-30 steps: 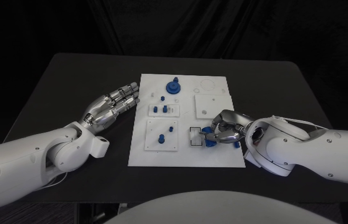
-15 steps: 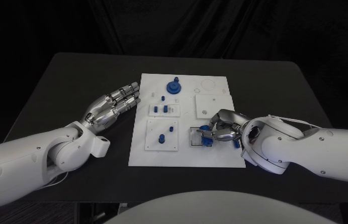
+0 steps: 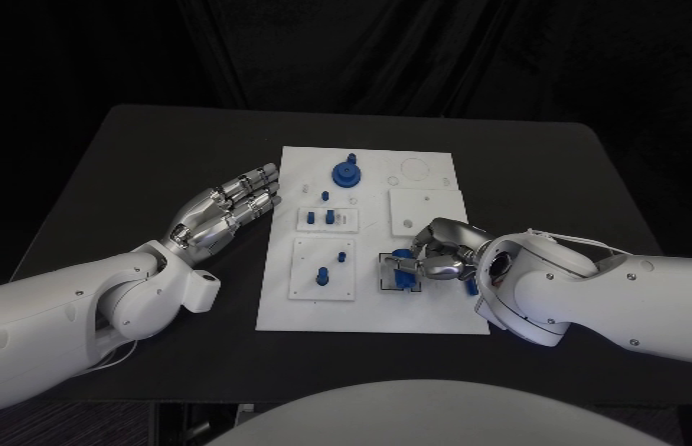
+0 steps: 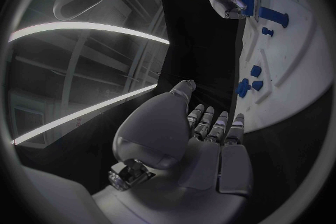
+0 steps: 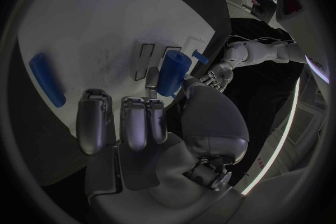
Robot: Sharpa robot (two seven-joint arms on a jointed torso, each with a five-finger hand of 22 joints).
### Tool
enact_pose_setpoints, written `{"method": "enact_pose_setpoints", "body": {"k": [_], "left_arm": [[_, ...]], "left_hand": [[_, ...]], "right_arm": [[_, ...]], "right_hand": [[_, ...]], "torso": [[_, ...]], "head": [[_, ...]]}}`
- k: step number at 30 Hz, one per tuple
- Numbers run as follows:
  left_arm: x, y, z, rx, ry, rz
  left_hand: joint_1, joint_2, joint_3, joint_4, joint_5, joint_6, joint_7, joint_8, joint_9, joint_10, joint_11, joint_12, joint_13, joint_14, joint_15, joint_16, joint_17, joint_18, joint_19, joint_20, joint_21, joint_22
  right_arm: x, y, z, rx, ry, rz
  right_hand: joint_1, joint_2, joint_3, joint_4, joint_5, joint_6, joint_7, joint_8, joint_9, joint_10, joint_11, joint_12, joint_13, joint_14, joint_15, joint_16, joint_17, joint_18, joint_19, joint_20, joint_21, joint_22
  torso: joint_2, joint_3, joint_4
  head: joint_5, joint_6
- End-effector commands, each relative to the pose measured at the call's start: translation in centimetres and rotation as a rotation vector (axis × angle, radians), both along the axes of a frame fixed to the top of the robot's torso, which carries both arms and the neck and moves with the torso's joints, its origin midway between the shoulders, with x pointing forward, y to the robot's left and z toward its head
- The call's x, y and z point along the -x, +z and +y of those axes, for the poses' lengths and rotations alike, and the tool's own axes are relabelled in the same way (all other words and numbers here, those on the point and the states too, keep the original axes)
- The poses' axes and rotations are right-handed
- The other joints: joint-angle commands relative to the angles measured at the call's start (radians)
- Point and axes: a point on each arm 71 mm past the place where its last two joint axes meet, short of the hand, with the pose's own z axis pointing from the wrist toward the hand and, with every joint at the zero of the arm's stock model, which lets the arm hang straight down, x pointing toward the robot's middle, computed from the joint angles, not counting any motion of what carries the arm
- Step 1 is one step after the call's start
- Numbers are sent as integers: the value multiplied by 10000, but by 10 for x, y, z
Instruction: Assemble the parts on the task board
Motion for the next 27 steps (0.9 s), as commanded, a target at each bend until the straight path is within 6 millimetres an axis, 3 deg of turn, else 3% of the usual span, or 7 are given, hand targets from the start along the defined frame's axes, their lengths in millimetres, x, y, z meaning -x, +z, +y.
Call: {"method": "enact_pose_setpoints", "body": {"k": [1, 13, 16, 19, 23, 26, 27], "left_arm": [[1, 1, -2, 272, -120, -101], [1, -1, -2, 268, -147, -52], [2, -1, -2, 266, -150, -39], [2, -1, -2, 263, -148, -28], [2, -2, -1, 262, -146, -10], [3, -2, -1, 264, -137, -8], [3, -2, 0, 261, -128, -6]], "left_hand": [[-7, 86, 72, 20, 76, 7, 70, 25, 5, -27, 47, 4, 5, 16, 65, 64, 15, 11, -26, 33, -44, -6], [-7, 86, 72, 20, 76, 7, 70, 25, 5, -27, 47, 4, 5, 16, 65, 64, 15, 11, -26, 33, -44, -6], [-9, 97, 93, 25, 80, -7, 84, 22, 3, -33, 44, 0, 4, 17, 72, 69, 16, 10, -25, 35, -45, -6], [-9, 97, 93, 25, 80, -8, 85, 22, 2, -34, 44, 0, 4, 17, 72, 70, 16, 10, -25, 35, -45, -6], [-9, 97, 93, 25, 80, -8, 85, 22, 2, -34, 44, 0, 4, 17, 72, 70, 16, 10, -25, 35, -45, -6], [-9, 97, 93, 25, 80, -8, 85, 22, 2, -34, 44, 0, 4, 17, 72, 70, 16, 10, -25, 35, -45, -6], [-9, 97, 93, 25, 80, -8, 85, 22, 2, -34, 44, 0, 4, 17, 72, 70, 16, 10, -25, 35, -45, -6]], "right_arm": [[0, -1, 0, 174, -54, 16], [0, -3, 0, 374, 16, 83], [-1, -2, 0, 299, -13, -16], [-1, -1, -1, 179, -54, -163], [0, 3, -4, -102, -117, -504], [1, 6, -7, -306, -178, -754], [3, 9, -11, -388, -244, -865]], "right_hand": [[-151, 18, -190, 7, -247, -31, 81, -59, 21, 1058, 79, 27, 2634, 828, 55, -60, 1673, 18, 359, 29, -70, 2081], [-422, -71, -798, 22, -1078, -101, 127, -162, 38, 1058, 121, 27, 2634, 800, 89, -129, 1542, 51, 301, 60, -224, 2035], [-603, 242, -1093, -2, -716, -111, 136, -182, 55, 1058, 130, 27, 2634, 798, 97, -139, 1524, 55, 295, 68, -249, 2030], [-584, 299, -1168, -9, -635, -102, 134, -180, 64, 1058, 130, 27, 2634, 797, 97, -141, 1521, 58, 292, 69, -261, 2027], [-326, 453, -1337, -21, -228, -38, 112, -147, 103, 1058, 112, 27, 2634, 803, 86, -128, 1543, 54, 305, 62, -251, 2034], [21, 562, -1467, -28, 197, 4, 86, -125, 139, 1058, 86, 27, 2634, 809, 67, -115, 1565, 51, 317, 45, -242, 2040], [284, 588, -1517, -31, 557, 10, 73, -127, 152, 1058, 74, 27, 2634, 816, 55, -98, 1593, 47, 328, 33, -228, 2046]], "torso": [[-5, -3, 6], [-5, 3, 6], [-9, 2, -9], [-8, 2, -11], [-5, 6, -9], [-5, 11, -7], [-7, 13, -8]], "head": [[3, 0], [12, 0], [42, 0], [65, 0], [84, 0], [93, 0], [99, 0]]}}
